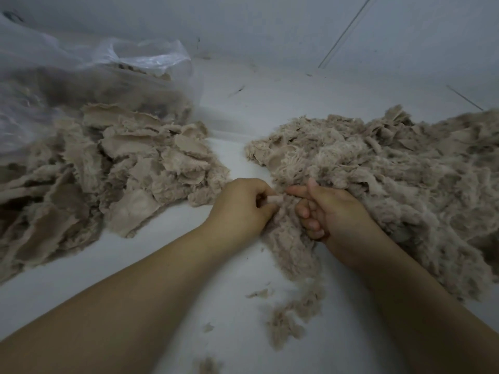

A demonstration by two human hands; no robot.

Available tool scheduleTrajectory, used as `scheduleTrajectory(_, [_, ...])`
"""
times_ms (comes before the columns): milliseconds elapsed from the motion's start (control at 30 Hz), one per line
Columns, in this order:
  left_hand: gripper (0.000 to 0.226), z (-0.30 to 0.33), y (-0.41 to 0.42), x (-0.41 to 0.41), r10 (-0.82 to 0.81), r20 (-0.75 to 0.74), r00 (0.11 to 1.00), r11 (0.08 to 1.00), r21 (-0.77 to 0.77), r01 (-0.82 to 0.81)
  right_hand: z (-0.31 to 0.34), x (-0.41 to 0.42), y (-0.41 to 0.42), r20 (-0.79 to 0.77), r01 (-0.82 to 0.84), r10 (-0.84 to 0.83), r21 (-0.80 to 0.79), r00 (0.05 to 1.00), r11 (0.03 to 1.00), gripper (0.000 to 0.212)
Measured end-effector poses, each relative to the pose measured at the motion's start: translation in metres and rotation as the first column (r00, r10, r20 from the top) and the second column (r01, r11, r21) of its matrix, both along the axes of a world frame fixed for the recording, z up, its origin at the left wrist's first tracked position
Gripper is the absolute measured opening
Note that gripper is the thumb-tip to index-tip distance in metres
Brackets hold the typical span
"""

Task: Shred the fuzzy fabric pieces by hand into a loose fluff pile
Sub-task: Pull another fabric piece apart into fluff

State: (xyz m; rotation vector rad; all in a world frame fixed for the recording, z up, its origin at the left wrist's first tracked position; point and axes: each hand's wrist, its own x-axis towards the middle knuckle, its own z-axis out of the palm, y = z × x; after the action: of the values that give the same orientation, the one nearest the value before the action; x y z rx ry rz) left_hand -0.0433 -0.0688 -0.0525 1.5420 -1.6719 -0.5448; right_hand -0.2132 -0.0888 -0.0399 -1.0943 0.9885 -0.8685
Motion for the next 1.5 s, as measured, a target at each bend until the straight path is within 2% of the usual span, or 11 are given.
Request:
scheduleTrajectory(167, [0.018,0.004,0.001,-0.003,-0.025,-0.409,0.912,0.997,-0.081,-0.01,0.001,0.0,0.001,0.017,-0.03,0.031,-0.056,0.999,0.998,0.027])
scheduleTrajectory(267, [0.03,0.005,0.003,-0.006,-0.087,-0.555,0.827,0.995,-0.094,0.041,0.003,0.001,0.005,-0.017,-0.106,0.105,-0.122,0.994,0.987,0.013])
scheduleTrajectory(400, [0.035,0.006,0.004,-0.006,-0.113,-0.586,0.803,0.993,-0.094,0.071,0.002,0.001,0.004,-0.069,-0.08,0.071,-0.131,0.995,0.988,0.007])
scheduleTrajectory(500, [0.025,0.008,0.005,-0.005,-0.05,-0.597,0.801,0.995,-0.101,-0.014,0.0,0.001,0.003,-0.028,-0.045,0.042,-0.114,0.999,0.992,0.041])
scheduleTrajectory(567, [0.018,0.008,0.005,-0.004,-0.01,-0.615,0.789,0.995,-0.085,-0.053,0.001,0.001,0.003,0.029,-0.016,0.018,-0.083,0.999,0.996,0.05])
scheduleTrajectory(833, [0.015,0.009,0.003,0.0,0.045,-0.7,0.712,0.998,-0.003,-0.066,0.002,0.001,0.002,0.094,0.031,-0.03,-0.009,0.995,0.999,0.032])
scheduleTrajectory(1033, [0.017,0.012,0.0,-0.002,0.112,-0.822,0.558,0.99,0.046,-0.131,0.002,0.001,0.0,0.117,0.081,-0.083,0.022,0.99,0.996,0.038])
scheduleTrajectory(1200, [0.021,0.008,-0.004,0.003,0.11,-0.808,0.579,0.987,0.019,-0.162,0.002,-0.002,0.001,0.179,0.104,-0.109,0.034,0.978,0.994,0.047])
scheduleTrajectory(1267, [0.021,0.006,-0.005,0.0,0.085,-0.789,0.609,0.993,0.02,-0.112,0.003,-0.003,0.001,0.184,0.106,-0.11,0.03,0.977,0.994,0.039])
scheduleTrajectory(1400, [0.016,-0.003,-0.007,-0.001,0.019,-0.529,0.848,1.0,0.009,-0.017,0.002,-0.007,0.001,0.205,0.086,-0.091,0.034,0.975,0.996,0.025])
scheduleTrajectory(1500, [0.02,-0.004,-0.007,0.004,-0.096,-0.34,0.936,0.995,-0.016,0.096,0.001,-0.009,0.001,0.234,0.061,-0.066,0.031,0.97,0.998,0.026])
